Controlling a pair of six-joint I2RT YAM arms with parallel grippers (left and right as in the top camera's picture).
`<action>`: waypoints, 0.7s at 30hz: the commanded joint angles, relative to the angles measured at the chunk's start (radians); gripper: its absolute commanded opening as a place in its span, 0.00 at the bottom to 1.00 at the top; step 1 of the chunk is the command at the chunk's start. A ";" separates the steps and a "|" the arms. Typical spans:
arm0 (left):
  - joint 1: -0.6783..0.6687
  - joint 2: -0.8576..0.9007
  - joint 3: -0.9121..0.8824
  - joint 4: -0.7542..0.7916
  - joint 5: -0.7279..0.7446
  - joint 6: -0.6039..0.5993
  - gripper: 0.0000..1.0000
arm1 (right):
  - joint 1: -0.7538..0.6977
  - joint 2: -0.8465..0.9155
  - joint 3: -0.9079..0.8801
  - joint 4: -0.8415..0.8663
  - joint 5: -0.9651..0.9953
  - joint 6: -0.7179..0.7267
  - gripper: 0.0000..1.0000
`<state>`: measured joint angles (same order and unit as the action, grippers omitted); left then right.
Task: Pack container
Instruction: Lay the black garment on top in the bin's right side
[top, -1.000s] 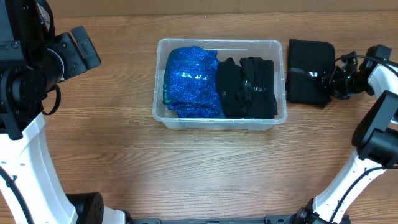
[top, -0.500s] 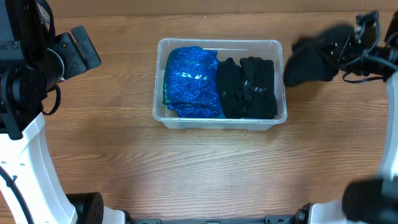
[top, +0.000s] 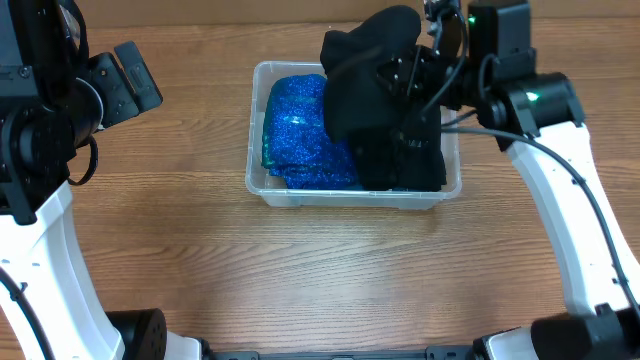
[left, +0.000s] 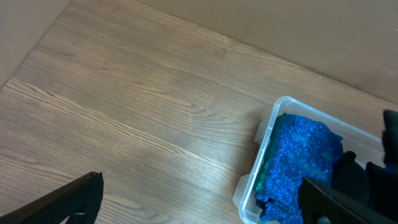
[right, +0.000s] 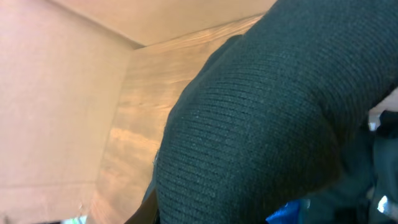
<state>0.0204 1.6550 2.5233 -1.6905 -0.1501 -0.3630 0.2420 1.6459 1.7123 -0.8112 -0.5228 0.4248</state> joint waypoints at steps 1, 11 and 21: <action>0.003 -0.006 0.002 0.001 0.005 0.012 1.00 | -0.001 0.070 0.009 0.019 0.030 0.025 0.04; 0.003 -0.006 0.002 0.002 0.005 0.012 1.00 | 0.026 0.191 0.010 -0.366 0.312 0.063 0.43; 0.003 -0.006 0.002 0.002 0.005 0.012 1.00 | 0.026 -0.029 0.010 -0.384 0.693 -0.054 0.79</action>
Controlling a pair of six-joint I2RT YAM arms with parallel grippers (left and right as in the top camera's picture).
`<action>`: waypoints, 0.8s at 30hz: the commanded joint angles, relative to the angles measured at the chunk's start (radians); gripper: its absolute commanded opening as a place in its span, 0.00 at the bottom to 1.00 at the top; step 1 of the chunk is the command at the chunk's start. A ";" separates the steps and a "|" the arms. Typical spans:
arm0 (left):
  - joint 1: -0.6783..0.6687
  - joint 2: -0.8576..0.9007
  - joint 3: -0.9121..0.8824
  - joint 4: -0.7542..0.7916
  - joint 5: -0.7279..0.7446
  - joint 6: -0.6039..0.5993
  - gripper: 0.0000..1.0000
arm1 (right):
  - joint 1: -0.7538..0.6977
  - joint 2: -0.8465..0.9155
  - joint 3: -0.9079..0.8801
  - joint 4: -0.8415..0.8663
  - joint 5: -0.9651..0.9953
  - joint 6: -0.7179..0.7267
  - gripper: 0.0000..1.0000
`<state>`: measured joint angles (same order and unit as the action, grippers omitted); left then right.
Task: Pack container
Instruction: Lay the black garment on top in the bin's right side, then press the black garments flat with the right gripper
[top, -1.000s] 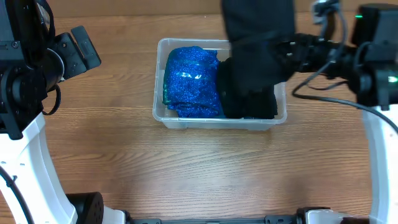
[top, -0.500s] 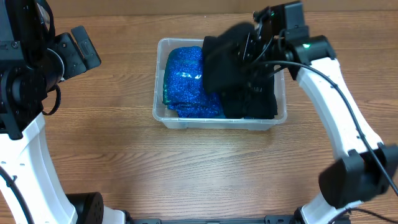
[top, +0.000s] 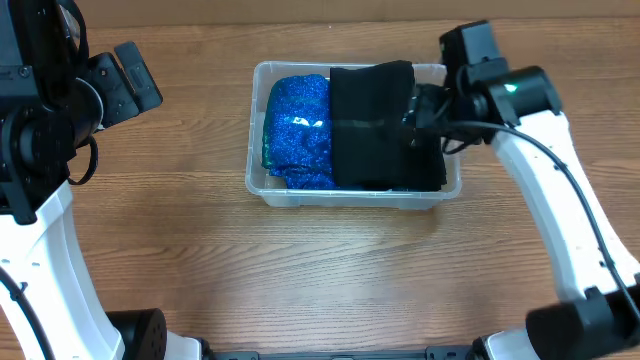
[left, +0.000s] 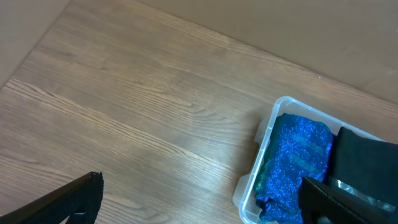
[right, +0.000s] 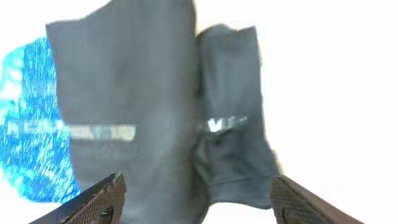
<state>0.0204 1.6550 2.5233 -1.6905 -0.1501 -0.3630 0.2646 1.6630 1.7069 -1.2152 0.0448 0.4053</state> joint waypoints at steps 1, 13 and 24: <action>0.003 -0.006 0.002 0.002 0.005 0.012 1.00 | 0.004 -0.056 0.016 0.027 0.121 -0.043 0.79; 0.003 -0.006 0.002 0.002 0.005 0.012 1.00 | 0.005 -0.059 0.016 0.077 -0.008 -0.148 0.75; 0.003 -0.006 0.002 0.001 0.005 0.012 1.00 | 0.081 0.048 0.015 0.116 0.005 -0.174 0.32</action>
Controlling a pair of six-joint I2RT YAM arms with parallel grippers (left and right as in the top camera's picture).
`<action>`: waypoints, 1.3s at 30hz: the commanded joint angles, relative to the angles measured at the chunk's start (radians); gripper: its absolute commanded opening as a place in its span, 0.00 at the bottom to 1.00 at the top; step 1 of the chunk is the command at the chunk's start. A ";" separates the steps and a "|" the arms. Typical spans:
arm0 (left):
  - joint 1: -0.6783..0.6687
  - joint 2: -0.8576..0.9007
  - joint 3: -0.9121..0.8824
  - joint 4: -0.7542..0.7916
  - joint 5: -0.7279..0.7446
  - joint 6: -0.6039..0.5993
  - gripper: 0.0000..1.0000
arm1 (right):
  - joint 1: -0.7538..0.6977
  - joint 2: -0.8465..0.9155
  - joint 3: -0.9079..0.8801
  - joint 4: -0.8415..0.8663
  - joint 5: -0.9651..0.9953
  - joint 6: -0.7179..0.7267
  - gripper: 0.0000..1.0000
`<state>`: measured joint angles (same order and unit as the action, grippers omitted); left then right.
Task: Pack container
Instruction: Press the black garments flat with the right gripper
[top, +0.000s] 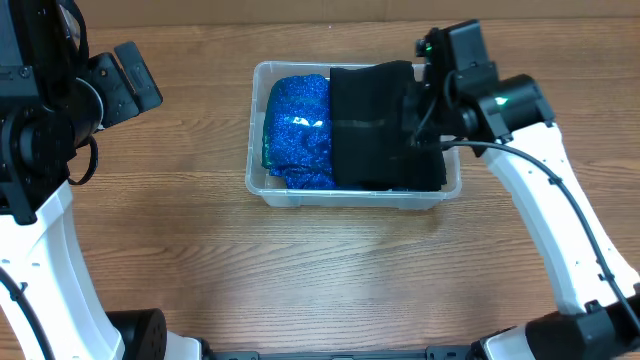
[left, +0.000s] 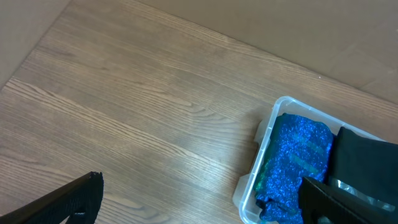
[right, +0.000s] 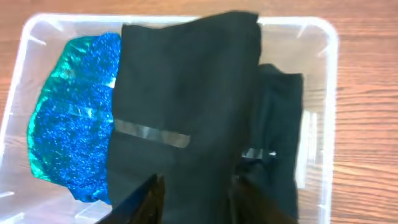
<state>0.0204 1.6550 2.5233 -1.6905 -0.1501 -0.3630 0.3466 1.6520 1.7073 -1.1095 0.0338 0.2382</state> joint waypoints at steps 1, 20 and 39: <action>0.003 -0.006 0.002 0.002 0.005 0.012 1.00 | -0.001 0.075 0.015 0.013 0.016 -0.003 0.31; 0.003 -0.006 0.002 0.002 0.005 0.012 1.00 | 0.001 0.448 0.030 -0.003 0.017 0.000 0.48; 0.003 -0.006 0.002 0.002 0.005 0.012 1.00 | 0.000 -0.420 0.171 -0.330 0.002 -0.057 1.00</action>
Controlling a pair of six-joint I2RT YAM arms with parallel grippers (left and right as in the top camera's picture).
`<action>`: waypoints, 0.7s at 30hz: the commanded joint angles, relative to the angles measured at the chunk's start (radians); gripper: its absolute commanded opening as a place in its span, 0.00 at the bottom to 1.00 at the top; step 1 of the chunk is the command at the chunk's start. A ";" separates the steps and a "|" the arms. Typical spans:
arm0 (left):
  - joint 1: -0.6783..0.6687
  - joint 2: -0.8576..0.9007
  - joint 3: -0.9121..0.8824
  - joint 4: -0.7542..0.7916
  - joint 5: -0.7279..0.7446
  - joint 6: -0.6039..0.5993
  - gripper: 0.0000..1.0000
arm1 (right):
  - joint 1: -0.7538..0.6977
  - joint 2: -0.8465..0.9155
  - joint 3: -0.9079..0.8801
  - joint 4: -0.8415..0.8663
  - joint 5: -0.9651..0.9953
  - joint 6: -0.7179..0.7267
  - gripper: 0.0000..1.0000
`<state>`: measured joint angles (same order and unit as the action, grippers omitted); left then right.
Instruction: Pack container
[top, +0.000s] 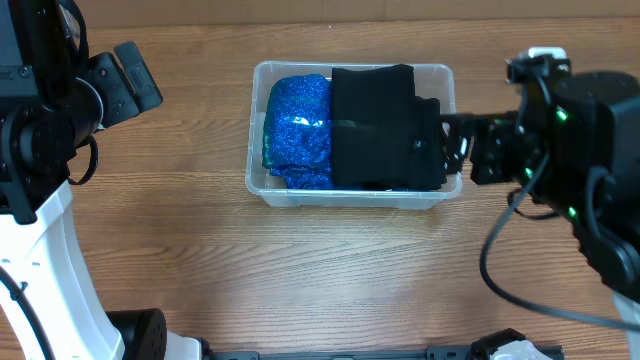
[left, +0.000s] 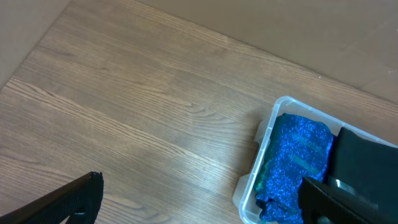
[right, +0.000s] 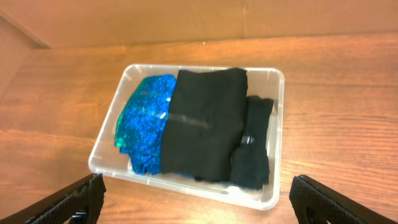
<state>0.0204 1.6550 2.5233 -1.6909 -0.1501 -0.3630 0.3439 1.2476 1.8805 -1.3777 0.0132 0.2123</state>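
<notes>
The clear plastic container (top: 350, 200) sits mid-table. Inside, a sparkly blue cloth (top: 298, 130) fills the left part and a folded black cloth (top: 380, 125) lies flat beside it, with a smaller black piece (top: 432, 140) at the right wall. My right gripper (top: 452, 150) hangs open just off the container's right end, holding nothing. Its wrist view looks down on the whole container (right: 273, 74), the blue cloth (right: 140, 118) and the black cloth (right: 205, 118), with the gripper (right: 198, 182) spread wide. My left gripper (top: 140, 85) is open far to the left.
Bare wooden tabletop (top: 330, 280) surrounds the container on all sides. A brown cardboard wall (left: 298, 31) runs along the table's far edge. In the left wrist view the container (left: 267, 134) shows only its left end, at the lower right.
My right gripper was low over the container's right half, close above the black cloth. Now it is off the right end and higher, open. The cloths and left arm have not moved.
At first my right gripper held the black cloth bunched up above the container. Then the cloth lay flat inside beside the blue one, with the gripper still over it. Now the gripper is clear of the container, and the cloth stays in place.
</notes>
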 joint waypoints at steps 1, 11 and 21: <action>0.003 -0.006 0.002 0.002 0.005 0.012 1.00 | 0.001 -0.043 -0.002 -0.105 0.074 -0.030 1.00; 0.003 -0.006 0.002 0.002 0.005 0.012 1.00 | -0.058 -0.383 -0.147 0.193 0.233 -0.224 1.00; 0.003 -0.006 0.002 0.002 0.006 0.012 1.00 | -0.262 -0.857 -0.984 0.494 0.098 -0.239 1.00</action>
<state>0.0204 1.6554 2.5233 -1.6909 -0.1493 -0.3630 0.1112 0.4950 1.0672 -0.9447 0.1967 -0.0139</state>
